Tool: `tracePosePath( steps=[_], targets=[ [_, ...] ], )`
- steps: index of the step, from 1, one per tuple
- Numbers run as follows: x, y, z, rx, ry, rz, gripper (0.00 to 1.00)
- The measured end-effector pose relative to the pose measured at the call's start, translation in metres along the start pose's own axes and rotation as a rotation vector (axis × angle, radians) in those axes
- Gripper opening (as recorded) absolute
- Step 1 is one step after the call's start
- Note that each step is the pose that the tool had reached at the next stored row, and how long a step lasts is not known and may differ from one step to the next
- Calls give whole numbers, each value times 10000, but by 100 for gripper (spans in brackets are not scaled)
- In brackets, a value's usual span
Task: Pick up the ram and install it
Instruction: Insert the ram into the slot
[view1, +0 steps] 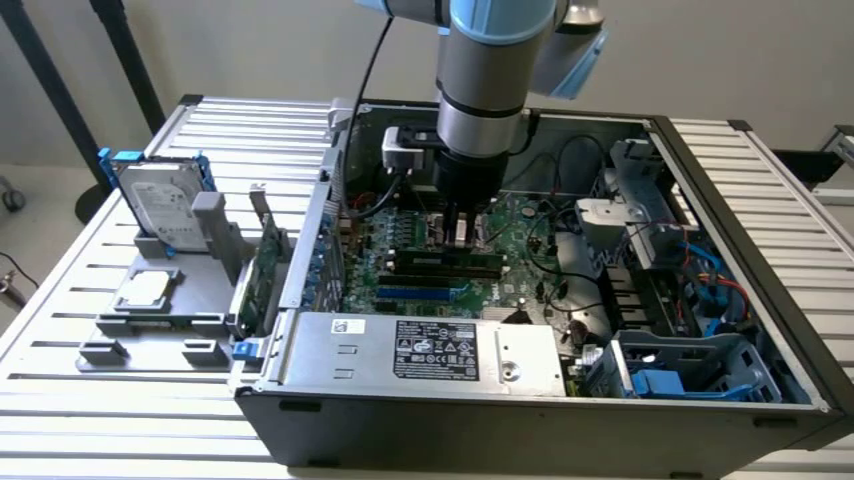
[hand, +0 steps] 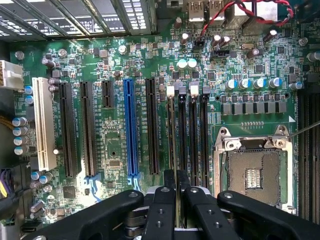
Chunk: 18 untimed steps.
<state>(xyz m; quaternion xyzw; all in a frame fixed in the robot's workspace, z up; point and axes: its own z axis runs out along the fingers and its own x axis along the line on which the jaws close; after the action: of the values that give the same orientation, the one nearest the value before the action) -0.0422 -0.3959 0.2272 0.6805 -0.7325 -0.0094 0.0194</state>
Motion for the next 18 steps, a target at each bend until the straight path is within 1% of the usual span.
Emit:
tracePosePath(
  steps=[18],
  targets=[
    [-9, 0, 7, -2, -3, 129, 14]
  ],
)
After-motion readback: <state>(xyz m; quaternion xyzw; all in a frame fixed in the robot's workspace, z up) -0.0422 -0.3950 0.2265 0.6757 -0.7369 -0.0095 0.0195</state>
